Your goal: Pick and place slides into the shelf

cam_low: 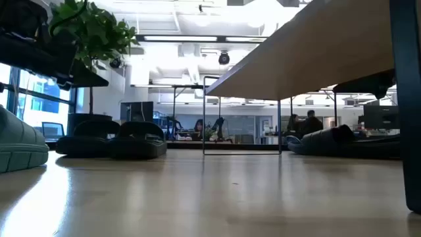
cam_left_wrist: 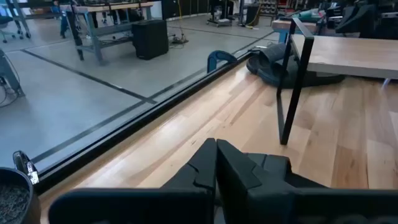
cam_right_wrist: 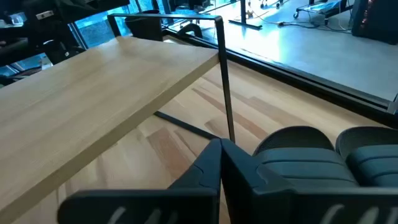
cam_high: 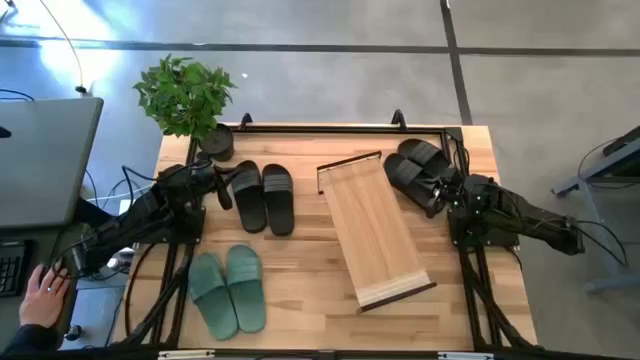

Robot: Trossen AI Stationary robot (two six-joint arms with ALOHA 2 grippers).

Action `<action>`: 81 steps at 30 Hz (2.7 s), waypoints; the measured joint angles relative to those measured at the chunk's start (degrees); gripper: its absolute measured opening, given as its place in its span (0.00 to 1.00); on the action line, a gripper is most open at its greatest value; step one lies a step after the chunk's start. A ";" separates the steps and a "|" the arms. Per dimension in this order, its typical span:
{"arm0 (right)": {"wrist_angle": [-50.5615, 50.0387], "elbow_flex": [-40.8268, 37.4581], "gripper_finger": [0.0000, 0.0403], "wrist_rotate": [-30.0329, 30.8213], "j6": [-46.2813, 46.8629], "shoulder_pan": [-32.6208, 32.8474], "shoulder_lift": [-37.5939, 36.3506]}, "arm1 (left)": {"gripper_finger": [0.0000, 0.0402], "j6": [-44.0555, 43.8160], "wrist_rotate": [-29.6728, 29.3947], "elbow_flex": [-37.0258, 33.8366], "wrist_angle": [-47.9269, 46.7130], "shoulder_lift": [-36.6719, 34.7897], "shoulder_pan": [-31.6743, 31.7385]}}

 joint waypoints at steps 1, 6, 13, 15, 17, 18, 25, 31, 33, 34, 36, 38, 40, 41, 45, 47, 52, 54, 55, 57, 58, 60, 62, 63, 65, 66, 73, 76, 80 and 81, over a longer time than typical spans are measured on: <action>0.00 0.00 0.00 -0.02 0.01 0.01 0.01 | 0.00 -0.02 0.02 0.00 0.00 0.00 0.00; -0.02 0.00 0.00 -0.01 -0.01 0.00 -0.01 | 0.00 -0.01 0.02 0.00 0.00 0.01 0.00; -0.01 0.00 0.00 -0.01 0.01 0.01 0.00 | 0.00 0.00 0.00 0.00 -0.02 0.02 0.00; 0.00 0.02 0.00 -0.01 0.00 0.01 -0.01 | 0.00 -0.02 0.00 0.00 0.00 0.00 0.00; 0.00 0.01 0.00 -0.01 0.00 0.00 0.01 | 0.00 0.00 0.01 0.00 -0.01 0.00 -0.01; -0.01 0.01 0.00 0.00 -0.01 0.01 0.00 | 0.00 -0.01 0.02 0.00 -0.02 0.00 -0.01; -0.01 0.01 0.00 0.00 -0.01 0.01 -0.01 | 0.00 -0.02 0.02 0.00 -0.02 0.00 -0.01; -0.02 0.00 0.00 -0.02 -0.01 0.01 -0.01 | 0.00 0.00 0.02 0.00 -0.02 0.00 0.00; -0.01 0.01 0.00 -0.01 0.00 0.01 -0.01 | 0.00 0.00 0.02 0.00 -0.01 0.00 -0.02; 0.00 0.01 0.00 0.00 0.01 0.00 -0.01 | 0.00 -0.01 0.02 0.00 -0.01 0.01 -0.01; -0.01 0.00 0.00 -0.01 -0.01 0.01 0.01 | 0.00 -0.02 0.01 0.00 0.00 0.00 -0.02; -0.01 0.02 0.00 -0.01 0.00 0.01 0.00 | 0.00 -0.02 0.02 0.00 0.00 0.00 -0.02; -0.01 0.02 0.00 0.00 0.01 0.00 0.00 | 0.00 -0.02 0.02 0.00 -0.02 0.00 0.00; -0.02 0.00 0.00 0.00 -0.01 -0.01 0.01 | 0.00 -0.02 0.02 0.00 0.00 0.02 0.00; -0.02 0.01 0.00 0.00 -0.01 0.00 -0.01 | 0.00 -0.01 0.02 0.00 0.00 0.01 0.00; 0.00 0.00 0.00 -0.01 0.00 0.01 0.00 | 0.00 0.00 0.00 0.00 0.00 0.02 0.00; -0.02 0.00 0.00 -0.01 -0.01 0.01 -0.01 | 0.00 -0.02 0.01 0.00 -0.01 0.01 0.00; -0.01 0.00 0.00 0.00 0.00 0.01 -0.01 | 0.00 -0.02 0.02 0.00 -0.02 0.02 -0.02; -0.02 0.01 0.00 -0.01 0.00 0.00 0.00 | 0.00 -0.02 0.01 0.00 -0.01 0.00 -0.01; 0.00 0.01 0.00 0.00 0.01 0.00 0.00 | 0.00 -0.02 0.02 0.00 -0.01 0.01 0.00; 0.00 0.02 0.00 0.00 0.01 0.01 0.01 | 0.00 -0.01 0.02 0.00 0.00 0.01 -0.02; 0.00 0.00 0.00 -0.02 -0.01 0.01 0.01 | 0.00 -0.02 0.02 0.00 0.00 0.00 0.00; -0.01 0.00 0.00 -0.01 0.01 0.01 0.01 | 0.00 -0.02 0.01 0.00 0.00 0.00 0.00; -0.02 0.00 0.00 0.00 0.01 0.01 -0.01 | 0.00 -0.01 0.01 0.00 -0.01 0.01 0.00; 0.00 0.01 0.00 -0.01 0.00 0.00 -0.01 | 0.00 -0.01 0.01 0.00 0.00 0.00 0.00; -0.02 0.01 0.00 0.00 -0.01 0.01 0.00 | 0.00 -0.01 0.01 0.00 0.00 0.00 0.00; -0.02 0.02 0.00 0.00 -0.01 0.00 -0.01 | 0.00 -13.27 3.14 0.00 1.02 0.00 0.00; -0.02 0.00 0.00 0.00 0.00 0.01 -0.01 | 0.00 -33.76 7.67 0.00 3.94 0.00 -0.02; -0.02 0.00 0.00 0.00 -0.01 -0.01 0.01 | 0.00 -56.21 12.74 0.04 9.36 0.00 0.00; 0.00 0.02 0.00 0.00 -0.01 0.01 -0.01 | 0.00 -59.65 13.66 0.04 10.75 0.00 0.00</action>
